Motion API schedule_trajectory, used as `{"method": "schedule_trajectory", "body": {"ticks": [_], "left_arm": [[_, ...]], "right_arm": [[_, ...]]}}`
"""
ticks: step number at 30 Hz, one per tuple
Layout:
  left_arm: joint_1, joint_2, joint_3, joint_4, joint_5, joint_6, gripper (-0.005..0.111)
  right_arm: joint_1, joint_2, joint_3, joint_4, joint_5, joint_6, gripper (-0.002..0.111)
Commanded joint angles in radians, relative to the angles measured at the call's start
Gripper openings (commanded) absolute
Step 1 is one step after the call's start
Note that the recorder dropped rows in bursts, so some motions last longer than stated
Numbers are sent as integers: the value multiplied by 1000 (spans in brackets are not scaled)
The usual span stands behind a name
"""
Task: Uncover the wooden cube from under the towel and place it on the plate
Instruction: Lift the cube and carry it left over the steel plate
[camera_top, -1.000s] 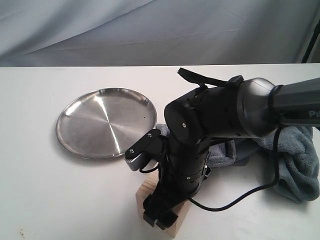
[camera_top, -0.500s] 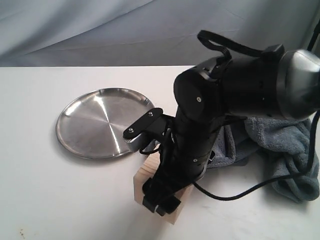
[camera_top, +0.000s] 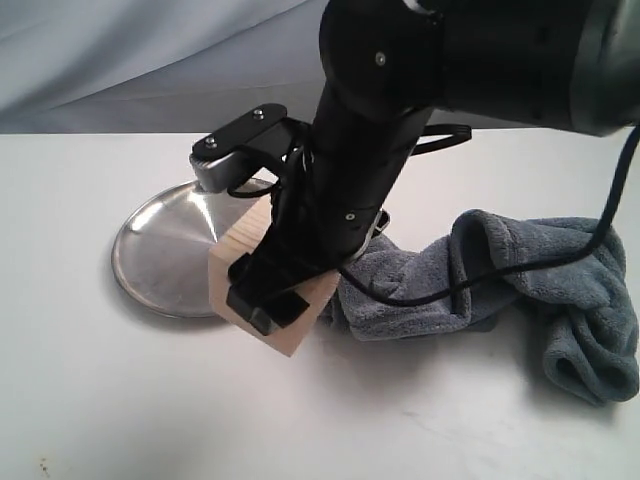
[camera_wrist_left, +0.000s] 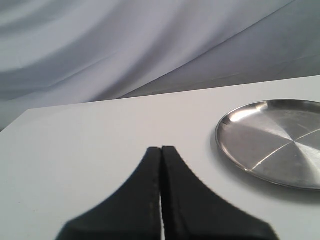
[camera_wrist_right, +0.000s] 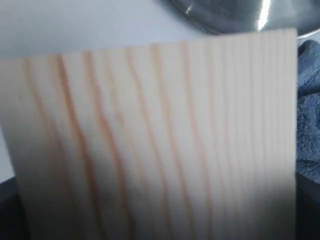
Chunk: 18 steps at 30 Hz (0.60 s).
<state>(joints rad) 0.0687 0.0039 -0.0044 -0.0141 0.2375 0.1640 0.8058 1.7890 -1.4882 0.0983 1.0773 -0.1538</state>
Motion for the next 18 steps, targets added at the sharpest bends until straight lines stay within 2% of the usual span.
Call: {"method": "schedule_trajectory", "body": {"ticks": [1,4,10,13,18], "left_arm": [[2,-4,4,2,-12,-3,0],[2,-4,4,2,-12,-3,0],[2,-4,4,2,-12,-3,0],[2,-4,4,2,-12,-3,0],[2,-4,4,2,-12,-3,0]], "right_arm": [[-10,11,-92,-15,73,8,22],[-10,58,-180,-48,144,36,22],[-10,176,-367,-73,144,34,22],[-28,273,-473,-105,144,34,17],[-40,414,-639,-112,144,34,17]]}}
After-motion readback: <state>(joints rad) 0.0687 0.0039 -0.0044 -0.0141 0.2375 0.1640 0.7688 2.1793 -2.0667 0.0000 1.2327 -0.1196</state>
